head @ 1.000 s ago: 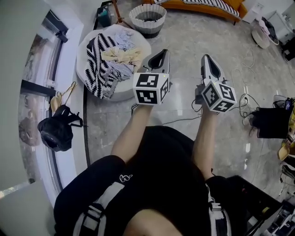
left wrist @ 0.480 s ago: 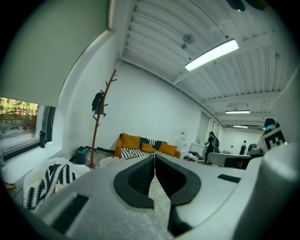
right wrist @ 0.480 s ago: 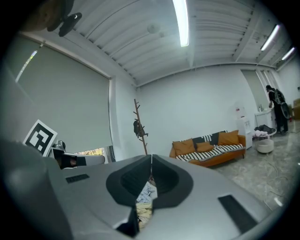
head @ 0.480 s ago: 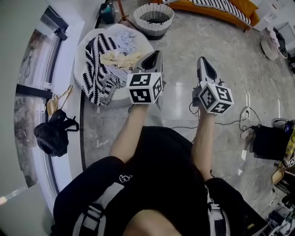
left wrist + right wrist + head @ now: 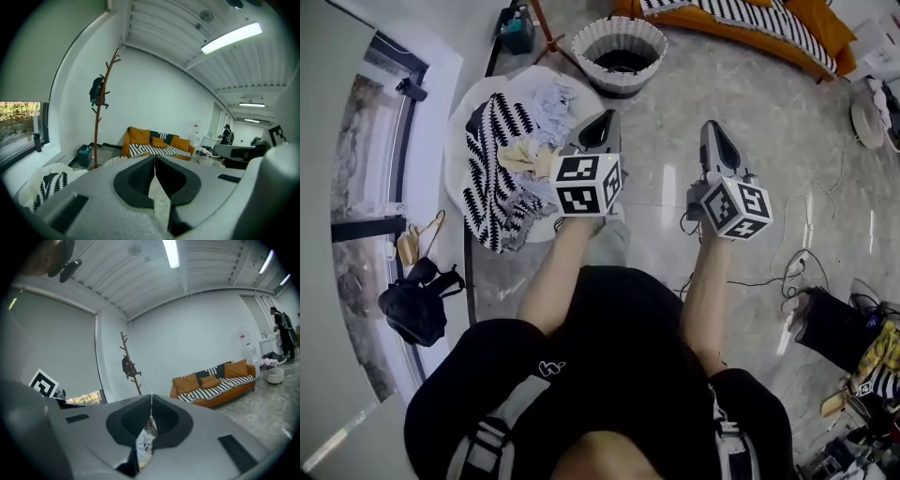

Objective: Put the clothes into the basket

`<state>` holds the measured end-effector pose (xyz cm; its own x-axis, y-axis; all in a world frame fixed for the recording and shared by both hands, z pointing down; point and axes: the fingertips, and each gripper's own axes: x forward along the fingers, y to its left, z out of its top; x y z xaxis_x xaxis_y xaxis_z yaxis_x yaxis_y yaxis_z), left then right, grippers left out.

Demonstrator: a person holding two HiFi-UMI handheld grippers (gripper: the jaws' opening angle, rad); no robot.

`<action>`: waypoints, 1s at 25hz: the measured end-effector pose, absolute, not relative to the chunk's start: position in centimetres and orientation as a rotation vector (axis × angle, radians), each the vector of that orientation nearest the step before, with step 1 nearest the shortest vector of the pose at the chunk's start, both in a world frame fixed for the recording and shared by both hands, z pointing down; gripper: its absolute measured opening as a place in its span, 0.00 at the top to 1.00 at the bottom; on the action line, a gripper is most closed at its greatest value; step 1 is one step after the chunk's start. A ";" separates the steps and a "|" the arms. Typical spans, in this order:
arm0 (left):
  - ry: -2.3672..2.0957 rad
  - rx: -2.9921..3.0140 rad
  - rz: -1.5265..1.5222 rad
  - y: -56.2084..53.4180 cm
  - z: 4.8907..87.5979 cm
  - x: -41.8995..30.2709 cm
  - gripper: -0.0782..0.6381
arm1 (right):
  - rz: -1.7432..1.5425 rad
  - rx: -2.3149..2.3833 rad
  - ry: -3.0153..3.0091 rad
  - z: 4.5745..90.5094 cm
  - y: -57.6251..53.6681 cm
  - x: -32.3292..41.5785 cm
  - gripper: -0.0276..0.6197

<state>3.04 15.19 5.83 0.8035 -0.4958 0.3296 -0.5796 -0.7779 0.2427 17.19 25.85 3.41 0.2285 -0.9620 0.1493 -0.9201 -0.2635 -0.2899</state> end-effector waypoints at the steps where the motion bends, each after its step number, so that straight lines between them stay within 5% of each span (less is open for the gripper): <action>1: -0.828 2.657 0.361 13.5 5.8 3.9 0.87 | -0.445 -2.344 1.819 3.3 24.2 18.0 0.94; 11: -0.949 2.550 0.486 6.4 10.5 6.1 0.87 | -0.684 -2.286 1.844 9.8 17.8 22.9 0.94; 25: -1.243 2.146 0.661 2.6 26.0 -2.6 0.87 | -1.121 -2.032 2.274 25.1 9.5 15.5 0.94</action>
